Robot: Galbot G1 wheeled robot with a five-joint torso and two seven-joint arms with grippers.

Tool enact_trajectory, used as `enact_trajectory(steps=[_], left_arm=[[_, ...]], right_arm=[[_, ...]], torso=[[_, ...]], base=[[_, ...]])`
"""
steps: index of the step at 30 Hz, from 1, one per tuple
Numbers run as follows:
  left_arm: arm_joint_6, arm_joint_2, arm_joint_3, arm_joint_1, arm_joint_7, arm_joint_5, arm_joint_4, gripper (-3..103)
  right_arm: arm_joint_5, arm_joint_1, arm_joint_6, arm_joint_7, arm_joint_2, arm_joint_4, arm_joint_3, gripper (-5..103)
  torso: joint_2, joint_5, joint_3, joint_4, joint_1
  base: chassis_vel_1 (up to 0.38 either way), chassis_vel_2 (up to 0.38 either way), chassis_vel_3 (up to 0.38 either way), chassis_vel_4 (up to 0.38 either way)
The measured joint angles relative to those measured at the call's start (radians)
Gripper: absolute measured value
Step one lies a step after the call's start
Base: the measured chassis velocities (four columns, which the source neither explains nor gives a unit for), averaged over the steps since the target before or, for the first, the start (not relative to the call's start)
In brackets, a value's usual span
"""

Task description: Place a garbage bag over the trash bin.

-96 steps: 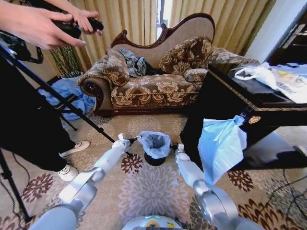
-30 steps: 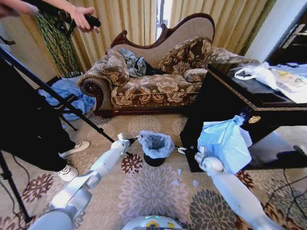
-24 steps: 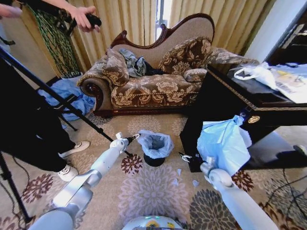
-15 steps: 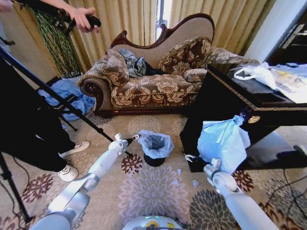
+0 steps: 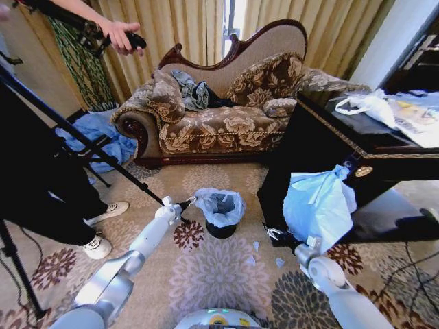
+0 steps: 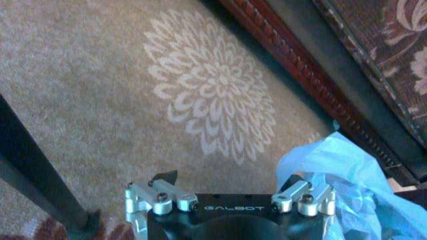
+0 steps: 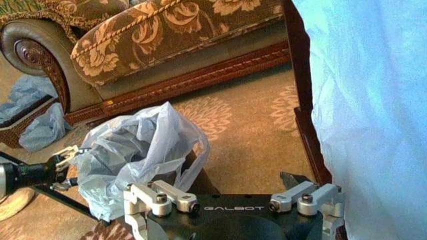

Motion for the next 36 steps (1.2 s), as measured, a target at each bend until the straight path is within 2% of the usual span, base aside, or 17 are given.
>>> enact_trajectory(steps=[6,9,10,11,12,17,24,28,30,31,34,36], left_arm=[[-0.005,-0.002,0.001,-0.015,-0.025,-0.001,0.0,99],[0.044,0.017,0.001,-0.014,-0.097,-0.017,-0.037,99],[0.044,0.017,0.001,-0.014,-0.097,-0.017,-0.037,99],[0.072,0.028,0.002,-0.008,-0.131,-0.023,-0.057,102],[0.084,0.037,0.004,-0.002,-0.146,-0.023,-0.072,100],[0.114,0.078,0.02,0.025,-0.173,-0.021,-0.144,95],[0.079,0.086,-0.001,0.025,-0.145,0.01,-0.16,92],[0.051,0.092,-0.02,0.023,-0.098,0.038,-0.188,93],[0.026,0.114,-0.02,0.032,-0.051,0.062,-0.244,94],[0.026,0.114,-0.02,0.032,-0.051,0.062,-0.244,94],[0.024,0.157,-0.004,0.054,-0.022,0.075,-0.346,100],[0.028,0.165,0.001,0.058,-0.022,0.079,-0.361,97]], right_arm=[[-0.003,-0.033,0.003,-0.002,0.002,0.013,0.023,100],[0.003,-0.051,0.004,-0.003,0.004,0.024,0.045,100],[0.003,-0.051,0.004,-0.003,0.004,0.024,0.045,100],[0.01,-0.06,0.004,-0.003,0.005,0.031,0.055,100],[0.014,-0.068,0.004,-0.005,0.006,0.035,0.061,100],[0.015,-0.089,0.009,-0.016,0.006,0.039,0.078,100],[0.016,-0.113,0.018,-0.03,0.003,0.047,0.099,100],[0.015,-0.136,0.026,-0.041,0.0,0.047,0.114,100],[0.014,-0.148,0.032,-0.045,0.003,0.047,0.121,100],[0.014,-0.148,0.032,-0.045,0.003,0.047,0.121,100],[0.012,-0.155,0.04,-0.05,0.011,0.044,0.123,100],[0.012,-0.156,0.041,-0.051,0.012,0.042,0.123,100]], torso=[[0.0,0.0002,0.0,-0.0001,0.0],[0.0,0.0001,0.0,-0.0001,0.0],[0.0,0.0001,0.0,-0.0001,0.0],[0.0,0.0,0.0,-0.0001,0.0],[0.0,-0.0001,0.0,0.0,0.0],[0.0,-0.0001,0.0,0.0002,0.0],[0.0,-0.0001,0.0,0.0,0.0],[0.0,-0.0002,0.0,-0.0001,0.0],[0.0,0.0,0.0,-0.0003,0.0],[0.0,0.0,0.0,-0.0003,0.0],[0.0,0.0,0.0,0.0,0.0],[0.0,0.0,0.0,-0.0001,0.0]], base=[[0.0,0.0,0.0,0.0],[0.0,0.0,0.0,0.0],[0.0,0.0,0.0,0.0],[0.0,0.0,0.0,0.0],[0.0,0.0,0.0,0.0],[0.0,0.0,0.0,0.0],[0.0,0.0,0.0,0.0],[0.0,0.0,0.0,0.0],[0.0,0.0,0.0,0.0],[0.0,0.0,0.0,0.0],[0.0,0.0,0.0,0.0],[0.0,0.0,0.0,0.0]])
